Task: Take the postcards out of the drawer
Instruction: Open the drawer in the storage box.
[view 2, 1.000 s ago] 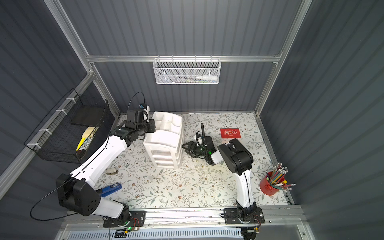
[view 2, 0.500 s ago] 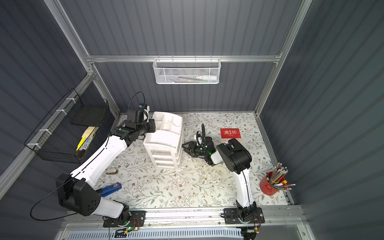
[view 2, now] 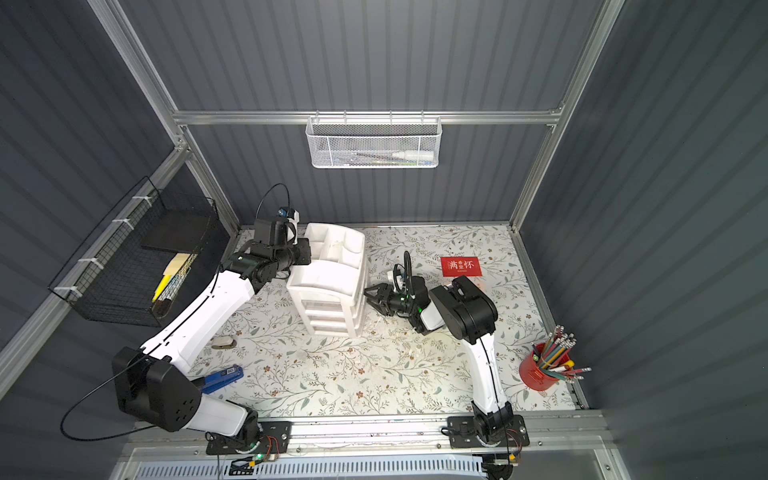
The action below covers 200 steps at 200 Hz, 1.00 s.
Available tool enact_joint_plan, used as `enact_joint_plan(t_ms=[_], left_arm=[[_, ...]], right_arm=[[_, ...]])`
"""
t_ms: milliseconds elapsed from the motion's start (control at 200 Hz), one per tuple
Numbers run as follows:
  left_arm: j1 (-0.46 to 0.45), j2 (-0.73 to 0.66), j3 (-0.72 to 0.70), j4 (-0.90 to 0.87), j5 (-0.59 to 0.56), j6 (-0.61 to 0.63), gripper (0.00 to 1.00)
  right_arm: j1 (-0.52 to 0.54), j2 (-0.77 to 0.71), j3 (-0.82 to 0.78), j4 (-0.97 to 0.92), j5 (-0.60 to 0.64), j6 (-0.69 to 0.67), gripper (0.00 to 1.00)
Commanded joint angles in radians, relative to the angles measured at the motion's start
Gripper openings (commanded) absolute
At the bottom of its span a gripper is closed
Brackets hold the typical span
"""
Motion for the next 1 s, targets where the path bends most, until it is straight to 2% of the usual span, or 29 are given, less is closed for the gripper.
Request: enact_joint_plan(t_ms=[0,370,995], left_arm=[[-0.009,0.092,-0.059,-0.138,0.034,0.058,0.0],[-0.009,0.094,-0.059,-0.138,0.036,0.058,0.0],[-0.009,0.093,-0.059,-0.142,0.026,0.065,0.0]], right_arm=[[0.005,0.028,0.009,0.081,-0.021,0.038,0.58],[0.01,0.053,0.013,0.22,-0.033,0.091,0.59],[-0.011,0.022,-0.007,0.222,-0.043,0.09,0.59]])
